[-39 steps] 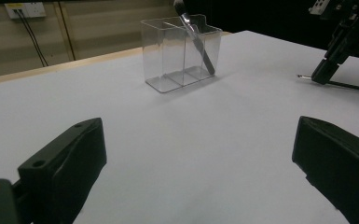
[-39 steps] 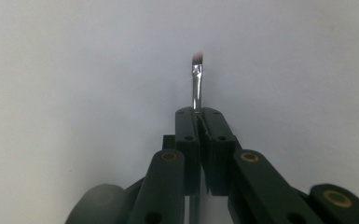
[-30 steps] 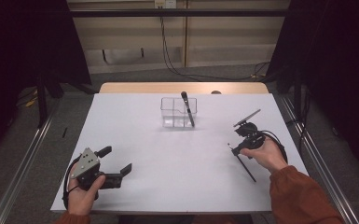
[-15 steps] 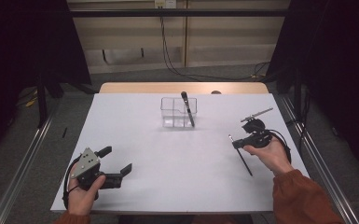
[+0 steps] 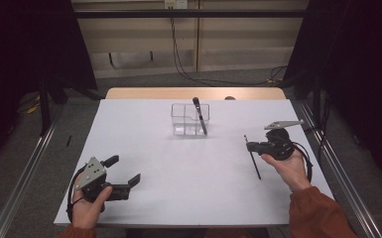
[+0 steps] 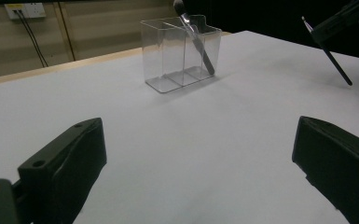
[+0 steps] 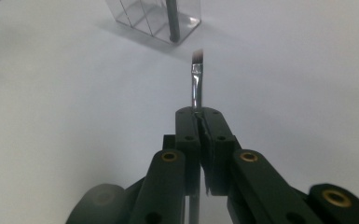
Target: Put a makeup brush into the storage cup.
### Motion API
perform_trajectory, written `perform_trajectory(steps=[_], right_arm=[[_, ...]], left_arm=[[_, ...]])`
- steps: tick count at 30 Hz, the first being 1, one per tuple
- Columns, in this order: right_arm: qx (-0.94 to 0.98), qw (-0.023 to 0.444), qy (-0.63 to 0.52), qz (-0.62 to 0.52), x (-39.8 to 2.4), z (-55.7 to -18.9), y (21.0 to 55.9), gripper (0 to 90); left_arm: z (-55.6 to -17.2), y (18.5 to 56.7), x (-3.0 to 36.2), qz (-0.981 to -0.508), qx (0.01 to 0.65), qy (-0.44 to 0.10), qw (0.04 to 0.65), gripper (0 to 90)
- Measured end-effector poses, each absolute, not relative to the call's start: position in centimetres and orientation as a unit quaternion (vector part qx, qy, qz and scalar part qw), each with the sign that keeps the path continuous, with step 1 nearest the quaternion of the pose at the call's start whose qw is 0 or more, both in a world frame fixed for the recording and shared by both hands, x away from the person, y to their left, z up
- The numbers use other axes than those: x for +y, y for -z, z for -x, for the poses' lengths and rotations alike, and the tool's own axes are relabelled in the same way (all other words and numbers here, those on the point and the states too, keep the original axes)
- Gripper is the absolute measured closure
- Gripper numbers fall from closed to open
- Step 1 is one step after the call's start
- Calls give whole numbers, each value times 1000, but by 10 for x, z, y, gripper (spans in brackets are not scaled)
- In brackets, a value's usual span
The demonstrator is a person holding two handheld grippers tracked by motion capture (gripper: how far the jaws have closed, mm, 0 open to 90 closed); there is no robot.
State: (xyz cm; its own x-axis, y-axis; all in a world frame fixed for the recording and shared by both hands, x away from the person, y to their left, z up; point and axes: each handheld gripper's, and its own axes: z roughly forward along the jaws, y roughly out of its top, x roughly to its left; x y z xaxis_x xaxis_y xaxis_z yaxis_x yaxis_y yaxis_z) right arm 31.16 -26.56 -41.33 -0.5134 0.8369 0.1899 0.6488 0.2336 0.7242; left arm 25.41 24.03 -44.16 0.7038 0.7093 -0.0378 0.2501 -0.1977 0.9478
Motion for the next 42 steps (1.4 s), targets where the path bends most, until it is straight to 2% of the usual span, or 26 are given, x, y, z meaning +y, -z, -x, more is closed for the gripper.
perform_trajectory(steps=[15, 22, 33, 42], right_arm=[[735, 170, -475, -454, -271, -300, 418, 867], [721, 172, -506, -442, -268, -294, 426, 867], [697, 198, -544, -424, -269, -288, 416, 867], [690, 199, -558, -416, -267, -293, 408, 866]], left_arm=[[-254, 442, 240, -746, 320, -210, 546, 28], [-254, 441, 240, -745, 316, -209, 548, 28], [-254, 441, 240, -745, 316, -210, 548, 28], [-254, 442, 240, -744, 320, -212, 547, 28]])
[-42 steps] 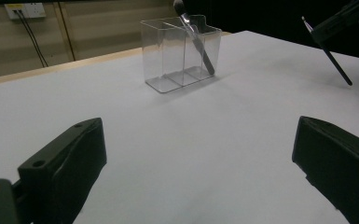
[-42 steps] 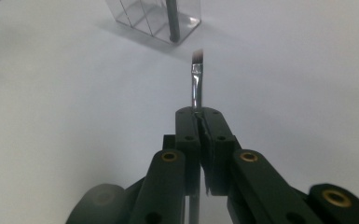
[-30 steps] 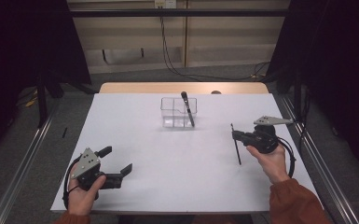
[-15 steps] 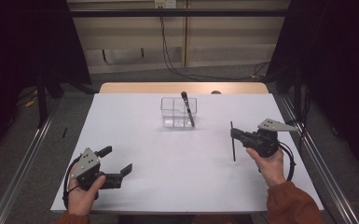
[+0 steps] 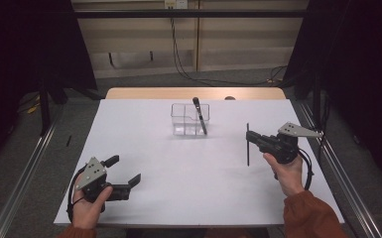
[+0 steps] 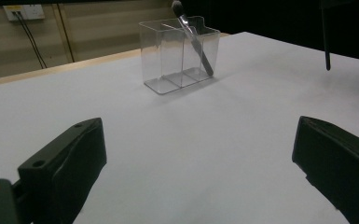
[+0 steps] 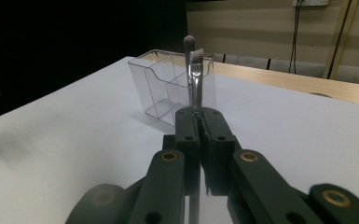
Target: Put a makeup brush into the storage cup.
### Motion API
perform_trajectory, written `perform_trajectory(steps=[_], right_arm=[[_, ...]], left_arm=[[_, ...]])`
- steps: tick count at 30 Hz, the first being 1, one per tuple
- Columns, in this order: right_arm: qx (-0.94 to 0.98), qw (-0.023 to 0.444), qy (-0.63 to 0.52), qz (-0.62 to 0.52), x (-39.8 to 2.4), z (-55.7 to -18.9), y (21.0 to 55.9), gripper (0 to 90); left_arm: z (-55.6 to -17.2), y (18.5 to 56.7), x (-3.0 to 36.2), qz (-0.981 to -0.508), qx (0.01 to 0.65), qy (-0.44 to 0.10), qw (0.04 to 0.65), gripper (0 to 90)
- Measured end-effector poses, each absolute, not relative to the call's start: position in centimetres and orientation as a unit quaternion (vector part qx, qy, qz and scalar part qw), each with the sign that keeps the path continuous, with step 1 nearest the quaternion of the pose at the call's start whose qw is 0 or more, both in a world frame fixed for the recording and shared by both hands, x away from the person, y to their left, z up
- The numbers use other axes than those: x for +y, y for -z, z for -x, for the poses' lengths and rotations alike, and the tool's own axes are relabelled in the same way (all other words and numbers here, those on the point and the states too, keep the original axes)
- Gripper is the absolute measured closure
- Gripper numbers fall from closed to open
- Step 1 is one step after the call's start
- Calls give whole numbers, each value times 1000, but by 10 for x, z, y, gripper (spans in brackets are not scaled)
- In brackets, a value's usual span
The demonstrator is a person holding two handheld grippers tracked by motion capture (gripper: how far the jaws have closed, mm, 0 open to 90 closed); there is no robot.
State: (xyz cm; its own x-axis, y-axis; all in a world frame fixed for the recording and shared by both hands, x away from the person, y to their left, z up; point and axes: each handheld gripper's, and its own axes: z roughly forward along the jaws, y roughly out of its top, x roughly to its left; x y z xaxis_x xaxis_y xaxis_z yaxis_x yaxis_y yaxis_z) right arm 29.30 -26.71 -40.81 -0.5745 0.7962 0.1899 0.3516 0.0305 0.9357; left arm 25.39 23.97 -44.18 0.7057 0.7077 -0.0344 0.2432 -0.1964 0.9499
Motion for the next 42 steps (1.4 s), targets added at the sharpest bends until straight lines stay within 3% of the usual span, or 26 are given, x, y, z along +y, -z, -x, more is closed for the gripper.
perform_trajectory(steps=[42], right_arm=[[679, 211, -601, -364, -212, -362, 350, 865]], left_arm=[[-252, 440, 237, -739, 318, -204, 557, 26]])
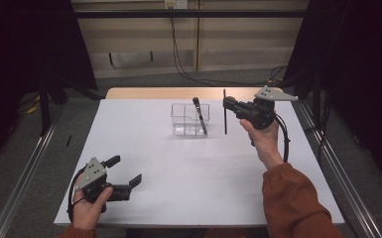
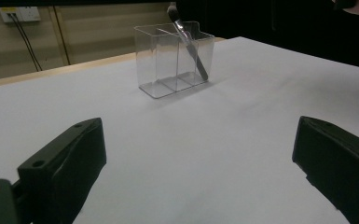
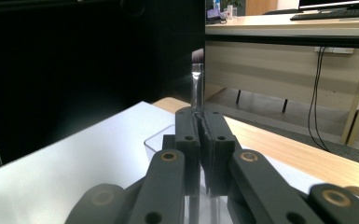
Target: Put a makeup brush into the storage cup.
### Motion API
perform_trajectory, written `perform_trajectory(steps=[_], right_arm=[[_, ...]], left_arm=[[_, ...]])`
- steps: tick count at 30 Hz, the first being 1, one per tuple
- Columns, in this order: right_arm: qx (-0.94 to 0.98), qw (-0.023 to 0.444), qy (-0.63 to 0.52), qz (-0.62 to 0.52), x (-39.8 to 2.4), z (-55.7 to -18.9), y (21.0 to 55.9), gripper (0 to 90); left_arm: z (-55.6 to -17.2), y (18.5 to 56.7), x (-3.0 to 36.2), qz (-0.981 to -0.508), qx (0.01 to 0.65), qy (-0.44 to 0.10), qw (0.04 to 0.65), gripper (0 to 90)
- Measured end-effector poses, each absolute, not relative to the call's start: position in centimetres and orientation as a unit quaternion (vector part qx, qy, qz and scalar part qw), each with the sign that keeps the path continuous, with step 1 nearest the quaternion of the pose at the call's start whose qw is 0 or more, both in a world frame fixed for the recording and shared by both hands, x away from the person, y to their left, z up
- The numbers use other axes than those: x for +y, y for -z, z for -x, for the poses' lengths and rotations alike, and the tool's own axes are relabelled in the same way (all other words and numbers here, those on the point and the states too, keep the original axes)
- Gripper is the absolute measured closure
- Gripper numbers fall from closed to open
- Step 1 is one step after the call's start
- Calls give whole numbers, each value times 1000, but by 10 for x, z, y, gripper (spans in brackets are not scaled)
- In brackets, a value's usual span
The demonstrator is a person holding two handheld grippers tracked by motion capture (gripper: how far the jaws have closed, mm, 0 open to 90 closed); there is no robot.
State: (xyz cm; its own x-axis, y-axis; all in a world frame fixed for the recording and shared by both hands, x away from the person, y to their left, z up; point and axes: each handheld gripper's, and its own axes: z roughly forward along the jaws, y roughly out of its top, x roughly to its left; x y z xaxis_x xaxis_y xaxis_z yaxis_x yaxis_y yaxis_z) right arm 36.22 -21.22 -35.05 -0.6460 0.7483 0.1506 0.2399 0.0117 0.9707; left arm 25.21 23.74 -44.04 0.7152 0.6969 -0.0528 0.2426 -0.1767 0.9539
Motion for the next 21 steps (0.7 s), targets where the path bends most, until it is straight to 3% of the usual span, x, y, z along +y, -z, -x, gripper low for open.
perform_trajectory(steps=[21], right_arm=[[686, 194, -602, -360, -179, -404, 357, 865]], left_arm=[[-254, 442, 236, -743, 315, -201, 555, 27]])
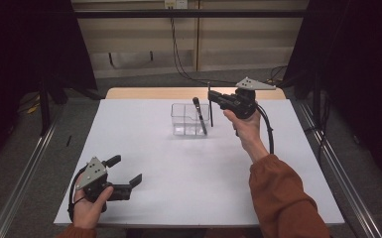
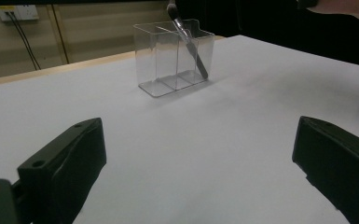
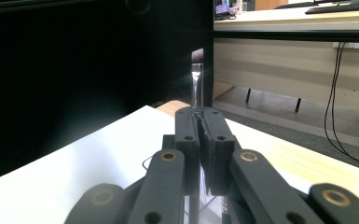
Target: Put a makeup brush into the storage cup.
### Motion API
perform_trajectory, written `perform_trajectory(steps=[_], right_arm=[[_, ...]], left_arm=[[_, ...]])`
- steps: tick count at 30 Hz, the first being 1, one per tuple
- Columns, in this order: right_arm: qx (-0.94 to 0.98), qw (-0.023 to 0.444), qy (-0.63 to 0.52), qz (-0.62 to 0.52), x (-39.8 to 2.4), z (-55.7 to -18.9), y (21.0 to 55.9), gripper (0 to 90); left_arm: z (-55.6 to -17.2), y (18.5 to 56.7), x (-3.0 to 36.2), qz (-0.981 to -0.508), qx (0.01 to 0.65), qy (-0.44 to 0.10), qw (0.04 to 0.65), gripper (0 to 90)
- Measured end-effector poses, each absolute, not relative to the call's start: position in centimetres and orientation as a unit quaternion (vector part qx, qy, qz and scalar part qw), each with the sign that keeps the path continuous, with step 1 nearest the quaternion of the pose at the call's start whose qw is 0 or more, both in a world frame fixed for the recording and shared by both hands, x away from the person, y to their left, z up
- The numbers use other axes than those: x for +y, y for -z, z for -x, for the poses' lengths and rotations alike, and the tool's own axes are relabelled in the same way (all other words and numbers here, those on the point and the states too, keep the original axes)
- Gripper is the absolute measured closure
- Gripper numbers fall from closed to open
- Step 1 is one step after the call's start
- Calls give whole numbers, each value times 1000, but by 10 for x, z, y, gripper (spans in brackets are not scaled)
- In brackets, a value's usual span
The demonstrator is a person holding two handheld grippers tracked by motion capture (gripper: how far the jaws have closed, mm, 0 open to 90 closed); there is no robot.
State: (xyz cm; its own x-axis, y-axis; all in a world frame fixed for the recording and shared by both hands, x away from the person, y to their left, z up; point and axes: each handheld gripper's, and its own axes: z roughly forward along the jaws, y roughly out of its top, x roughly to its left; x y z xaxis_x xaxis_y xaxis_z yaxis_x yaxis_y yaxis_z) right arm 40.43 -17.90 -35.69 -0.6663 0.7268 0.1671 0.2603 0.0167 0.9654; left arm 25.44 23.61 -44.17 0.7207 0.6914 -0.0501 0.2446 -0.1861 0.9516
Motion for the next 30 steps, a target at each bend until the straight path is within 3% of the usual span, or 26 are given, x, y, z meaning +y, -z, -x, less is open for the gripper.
perform_trajectory(steps=[11, 30], right_arm=[[684, 222, -592, -364, -171, -420, 346, 865], [692, 226, -574, -375, -155, -441, 352, 864]], left_arm=[[-256, 442, 236, -745, 313, -200, 554, 27], [-256, 442, 236, -745, 311, -201, 555, 27]])
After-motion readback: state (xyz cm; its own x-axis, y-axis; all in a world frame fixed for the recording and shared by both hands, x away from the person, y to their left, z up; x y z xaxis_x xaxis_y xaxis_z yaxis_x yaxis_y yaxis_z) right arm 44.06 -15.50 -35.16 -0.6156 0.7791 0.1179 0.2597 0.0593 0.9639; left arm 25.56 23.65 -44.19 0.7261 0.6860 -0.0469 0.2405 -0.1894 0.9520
